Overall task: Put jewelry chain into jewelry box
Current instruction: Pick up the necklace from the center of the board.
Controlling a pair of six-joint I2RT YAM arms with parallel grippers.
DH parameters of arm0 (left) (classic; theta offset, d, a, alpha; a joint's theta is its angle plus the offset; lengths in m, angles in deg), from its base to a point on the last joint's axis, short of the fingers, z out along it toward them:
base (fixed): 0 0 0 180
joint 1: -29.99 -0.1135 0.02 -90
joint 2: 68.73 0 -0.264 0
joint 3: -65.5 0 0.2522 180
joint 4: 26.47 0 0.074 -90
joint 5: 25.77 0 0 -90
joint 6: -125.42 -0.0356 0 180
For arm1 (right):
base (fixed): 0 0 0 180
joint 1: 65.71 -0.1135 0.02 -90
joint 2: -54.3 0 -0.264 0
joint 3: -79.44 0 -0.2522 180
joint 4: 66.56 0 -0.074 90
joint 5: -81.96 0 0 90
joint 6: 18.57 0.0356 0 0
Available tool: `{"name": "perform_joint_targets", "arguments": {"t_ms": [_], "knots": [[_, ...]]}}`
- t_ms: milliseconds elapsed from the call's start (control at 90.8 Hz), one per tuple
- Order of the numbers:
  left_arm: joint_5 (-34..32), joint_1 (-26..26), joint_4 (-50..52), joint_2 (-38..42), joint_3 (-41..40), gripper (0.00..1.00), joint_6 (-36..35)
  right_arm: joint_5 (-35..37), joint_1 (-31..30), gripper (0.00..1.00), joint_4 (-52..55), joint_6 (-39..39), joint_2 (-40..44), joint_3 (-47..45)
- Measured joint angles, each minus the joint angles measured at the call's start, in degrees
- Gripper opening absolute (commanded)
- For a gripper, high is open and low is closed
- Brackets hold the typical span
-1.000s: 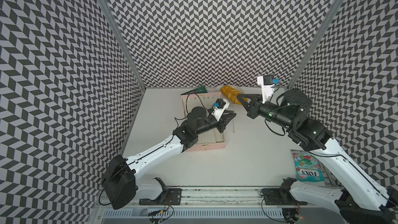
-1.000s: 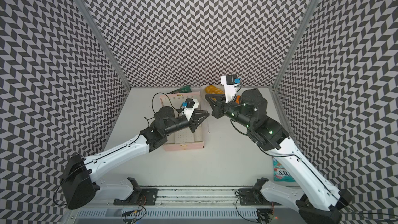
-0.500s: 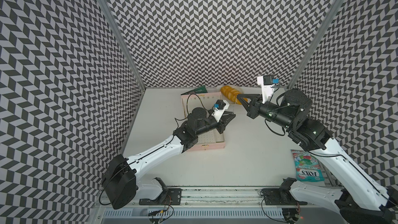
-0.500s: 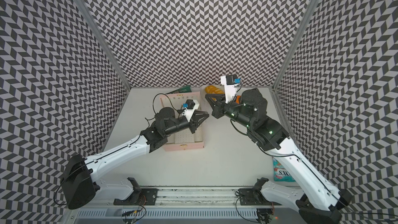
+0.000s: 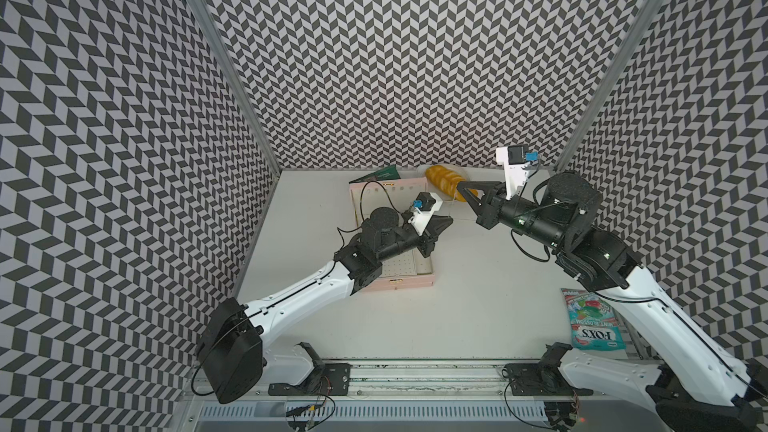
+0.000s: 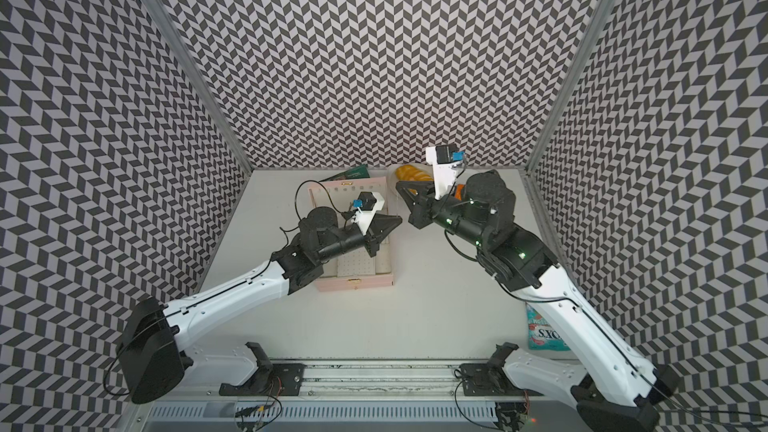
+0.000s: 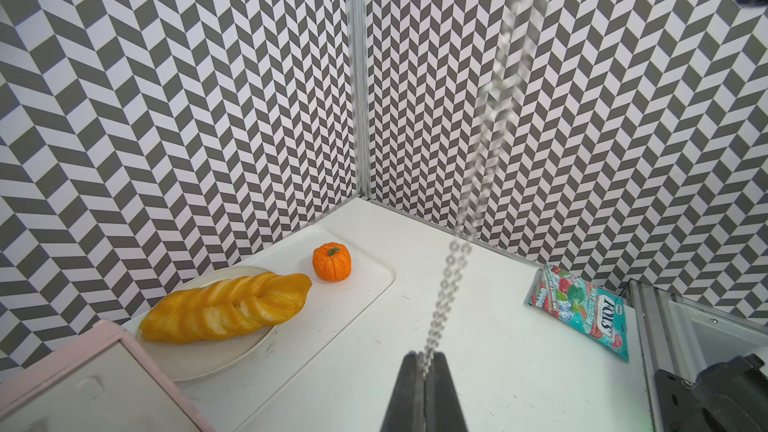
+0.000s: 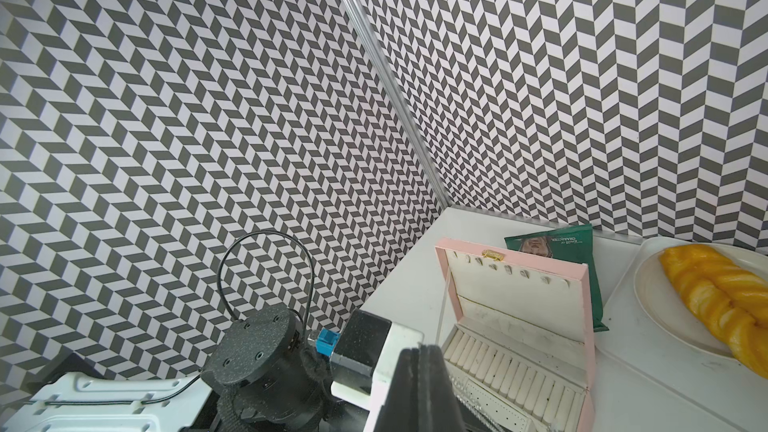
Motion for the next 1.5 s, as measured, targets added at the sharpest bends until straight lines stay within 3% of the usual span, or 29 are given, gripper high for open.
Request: {"name": "perform_joint_targets", "arguments": {"t_ms": [452, 650, 947, 1135, 1267, 1388, 1432, 1498], "knots": [[-0.37, -0.07, 8.44, 5.99, -0.72, 0.00, 1.90, 1.18, 0.00, 0.00, -4.85, -0.26, 0.35, -11.76], [-3.50, -0.15, 15.04, 8.85, -1.97, 0.00, 3.28, 0.37, 0.00, 0.00, -9.55, 0.26, 0.35, -18.88], [-6.12, -1.38, 24.00, 12.87, -3.63, 0.00, 5.18, -7.65, 0.00, 0.15, -17.77, 4.39, -5.22, -26.34], [-6.62, -3.30, 28.30, 15.45, -5.07, 0.00, 7.21, -11.56, 0.00, 0.41, -21.55, 8.28, -10.64, -27.54], [-7.72, -5.57, 31.08, 17.62, -5.42, 0.00, 7.78, -11.65, 0.00, 0.50, -23.80, 10.82, -11.76, -27.82], [-9.16, -8.22, 33.44, 19.93, -5.97, 0.00, 8.46, -10.86, 0.00, 0.50, -27.04, 13.27, -12.70, -27.82], [-9.92, -9.09, 34.32, 20.61, -6.03, 0.00, 8.68, -10.58, 0.00, 0.58, -28.26, 14.29, -13.25, -27.85], [-11.58, -10.19, 35.47, 21.33, -6.08, 0.00, 8.87, -9.40, -0.02, 0.61, -30.38, 17.18, -14.36, -27.85]]}}
